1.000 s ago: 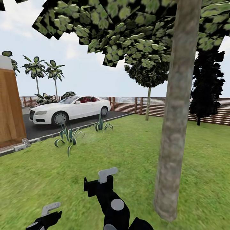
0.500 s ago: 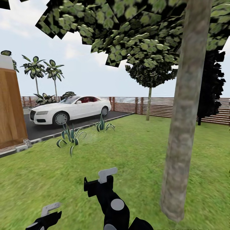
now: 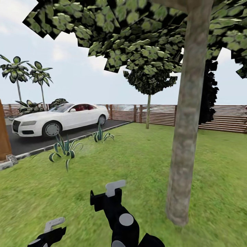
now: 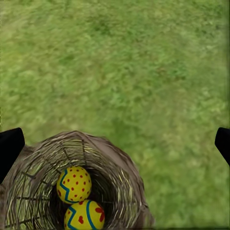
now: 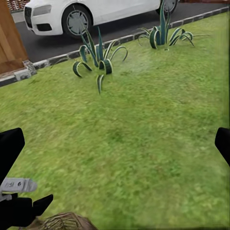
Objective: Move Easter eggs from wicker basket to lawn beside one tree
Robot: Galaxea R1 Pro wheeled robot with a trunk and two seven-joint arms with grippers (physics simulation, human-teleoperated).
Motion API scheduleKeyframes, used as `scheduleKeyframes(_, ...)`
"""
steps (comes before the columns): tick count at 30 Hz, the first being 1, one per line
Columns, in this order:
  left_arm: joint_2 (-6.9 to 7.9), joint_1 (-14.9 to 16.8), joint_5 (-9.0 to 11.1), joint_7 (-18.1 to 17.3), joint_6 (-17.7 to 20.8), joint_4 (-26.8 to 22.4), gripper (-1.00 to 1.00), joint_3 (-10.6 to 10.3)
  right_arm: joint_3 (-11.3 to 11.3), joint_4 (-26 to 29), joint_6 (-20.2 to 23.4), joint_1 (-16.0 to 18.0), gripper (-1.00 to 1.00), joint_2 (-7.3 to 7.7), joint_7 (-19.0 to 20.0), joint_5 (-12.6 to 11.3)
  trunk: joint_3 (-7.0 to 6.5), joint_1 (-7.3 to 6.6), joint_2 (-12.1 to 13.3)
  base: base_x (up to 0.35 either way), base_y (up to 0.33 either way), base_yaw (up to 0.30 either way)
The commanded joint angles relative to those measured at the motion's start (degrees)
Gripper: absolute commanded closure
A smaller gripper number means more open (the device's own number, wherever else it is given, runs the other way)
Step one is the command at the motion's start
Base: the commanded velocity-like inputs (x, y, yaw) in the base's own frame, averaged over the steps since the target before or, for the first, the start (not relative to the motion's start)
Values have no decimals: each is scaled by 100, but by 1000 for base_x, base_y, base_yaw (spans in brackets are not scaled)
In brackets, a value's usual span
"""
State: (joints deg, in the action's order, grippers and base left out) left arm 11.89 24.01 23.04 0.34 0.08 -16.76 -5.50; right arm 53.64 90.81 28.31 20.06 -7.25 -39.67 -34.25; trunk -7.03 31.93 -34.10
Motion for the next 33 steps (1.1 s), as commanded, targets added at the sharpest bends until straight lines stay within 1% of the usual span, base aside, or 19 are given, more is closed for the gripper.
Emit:
scheduleKeyframes(1, 7, -1, 60, 6, 1, -3, -100, -49, 8, 3, 17, 7, -100, -2, -49, -38, 2, 0, -5, -236, 234, -100)
scheduleKeyframes(5, 7, 0, 58, 9, 1, -3, -100, -54, 6, 2, 17, 7, -100, 1, -49, -38, 0, 0, -5, -279, 165, -50)
scheduleKeyframes(11, 7, 2, 59, 10, 0, -3, -100, -54, 6, 5, 17, 7, -100, 2, -49, -38, 0, 0, -5, -300, 47, -11)
scheduleKeyframes(15, 7, 2, 55, 10, 1, -3, -100, -56, -13, 6, 17, 9, -100, -4, -49, -38, 0, 0, -5, -124, 4, -1)
scheduleKeyframes(25, 7, 0, 54, 10, 6, 1, -100, -55, -13, 7, 17, 10, -100, -5, -49, -38, 0, 0, -5, -10, 29, 0)
scheduleKeyframes(33, 7, 1, 51, 10, 3, -1, -100, -56, -18, 7, 17, 11, -100, -5, -49, -38, 0, 0, -5, 172, 176, 0)
